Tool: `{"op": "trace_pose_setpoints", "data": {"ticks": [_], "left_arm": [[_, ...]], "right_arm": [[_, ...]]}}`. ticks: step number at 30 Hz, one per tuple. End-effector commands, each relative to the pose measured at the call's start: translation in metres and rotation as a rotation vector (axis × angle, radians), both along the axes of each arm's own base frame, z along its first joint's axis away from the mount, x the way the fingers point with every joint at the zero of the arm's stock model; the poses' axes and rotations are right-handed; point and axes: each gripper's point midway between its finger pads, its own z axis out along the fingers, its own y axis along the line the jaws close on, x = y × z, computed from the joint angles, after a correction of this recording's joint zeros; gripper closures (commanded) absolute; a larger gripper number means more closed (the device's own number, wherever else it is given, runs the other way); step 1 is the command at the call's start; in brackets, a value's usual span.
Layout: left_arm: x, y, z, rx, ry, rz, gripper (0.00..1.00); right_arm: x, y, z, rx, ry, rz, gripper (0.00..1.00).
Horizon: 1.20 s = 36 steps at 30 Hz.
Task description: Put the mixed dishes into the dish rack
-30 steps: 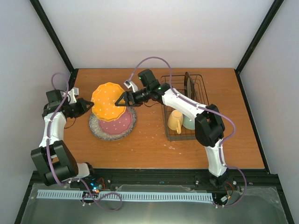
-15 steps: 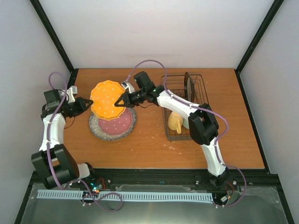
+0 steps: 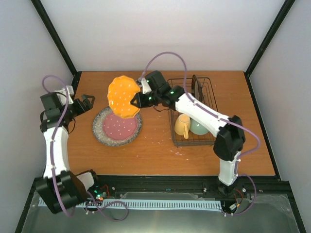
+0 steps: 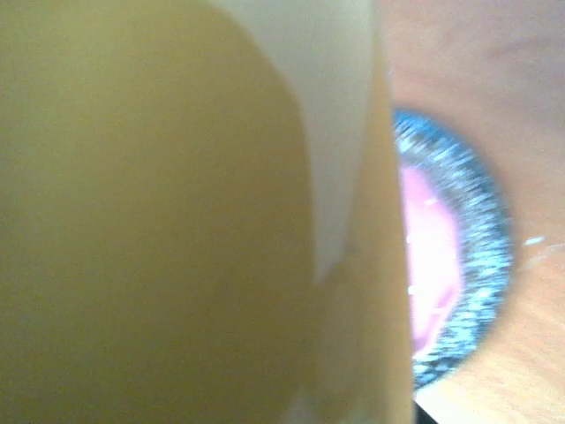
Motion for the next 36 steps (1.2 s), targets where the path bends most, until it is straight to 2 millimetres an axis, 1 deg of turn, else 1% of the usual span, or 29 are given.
{"op": "trace_pose_setpoints", "data": {"ticks": [1, 3, 4, 6, 8, 10, 11, 17, 20, 27, 32, 36], "left_arm": [[-0.01, 0.033, 0.068, 0.182, -0.228, 0.23, 0.0], [-0.015, 0.037, 0.072, 0.208, -0.253, 0.263, 0.0], [-0.017, 0.038, 0.07, 0.216, -0.249, 0.268, 0.0], [-0.016, 0.039, 0.062, 0.227, -0.223, 0.261, 0.0], [-0.013, 0.04, 0.05, 0.227, -0.185, 0.249, 0.0], [-0.012, 0.041, 0.04, 0.224, -0.157, 0.242, 0.0], [-0.011, 0.04, 0.038, 0.224, -0.154, 0.239, 0.0], [-0.011, 0.044, 0.037, 0.255, -0.164, 0.245, 0.0], [-0.01, 0.045, 0.035, 0.262, -0.155, 0.243, 0.0], [-0.008, 0.043, 0.031, 0.254, -0.157, 0.233, 0.0], [-0.007, 0.044, 0.031, 0.257, -0.156, 0.234, 0.0], [-0.009, 0.045, 0.031, 0.265, -0.156, 0.242, 0.0]], "right_arm": [[0.031, -0.057, 0.109, 0.006, -0.363, -0.267, 0.97], [0.038, -0.085, 0.122, -0.055, -0.423, -0.389, 0.97], [0.042, -0.102, 0.126, -0.094, -0.447, -0.46, 0.97], [0.047, -0.133, 0.132, -0.175, -0.488, -0.584, 0.97], [0.051, -0.161, 0.131, -0.274, -0.512, -0.691, 0.97], [0.052, -0.186, 0.122, -0.376, -0.51, -0.789, 0.97], [0.052, -0.196, 0.116, -0.421, -0.507, -0.827, 0.97], [0.046, -0.241, 0.083, -0.576, -0.485, -0.987, 0.97], [0.047, -0.258, 0.065, -0.624, -0.451, -1.017, 0.97], [0.05, -0.287, 0.033, -0.726, -0.408, -1.052, 0.97], [0.056, -0.297, 0.012, -0.788, -0.393, -1.045, 0.97], [0.063, -0.296, 0.001, -0.813, -0.391, -1.028, 0.97]]}}
